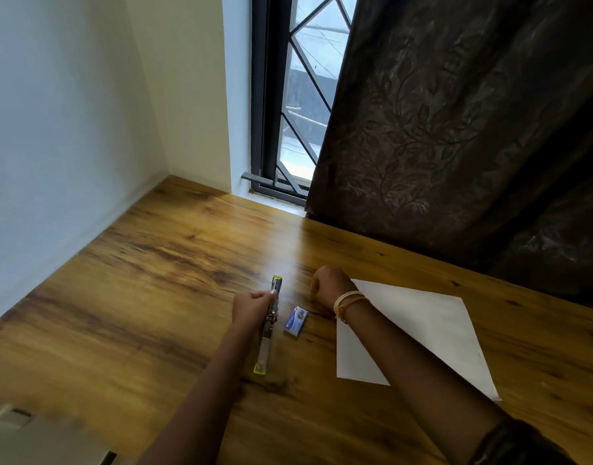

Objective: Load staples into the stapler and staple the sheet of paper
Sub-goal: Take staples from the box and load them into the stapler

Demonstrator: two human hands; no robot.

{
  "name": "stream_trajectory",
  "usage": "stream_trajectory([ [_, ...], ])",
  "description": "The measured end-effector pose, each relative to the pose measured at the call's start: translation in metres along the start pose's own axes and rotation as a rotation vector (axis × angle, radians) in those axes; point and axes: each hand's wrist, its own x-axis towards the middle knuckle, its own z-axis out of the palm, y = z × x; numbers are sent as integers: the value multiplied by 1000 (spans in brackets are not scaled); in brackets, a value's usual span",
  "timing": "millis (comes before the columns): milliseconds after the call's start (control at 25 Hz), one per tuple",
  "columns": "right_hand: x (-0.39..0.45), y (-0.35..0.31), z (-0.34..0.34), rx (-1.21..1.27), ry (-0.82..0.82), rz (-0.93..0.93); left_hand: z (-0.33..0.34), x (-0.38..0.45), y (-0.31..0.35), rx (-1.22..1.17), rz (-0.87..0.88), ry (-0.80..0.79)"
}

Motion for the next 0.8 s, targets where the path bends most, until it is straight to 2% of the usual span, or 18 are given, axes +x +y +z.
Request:
stream_trajectory([
  [80,0,-1,1,60,33,-42,-3,-1,2,230,85,109],
  [160,0,3,1,113,51,-81,-4,-5,5,390,182,144],
  [280,-7,10,7,245,99,8,-4,-5,7,522,240,169],
  [360,-21,10,17,370,165,123,-4,-6,9,543,249,187],
  [480,-49,4,39,466,132,66,-5,-6,8,572,282,205],
  [640,-64,-4,52,288,68,-66,-7,-4,8,572,294,187],
  [800,-66,-6,49,318,97,-44,-18,-14,7,553,306,260],
])
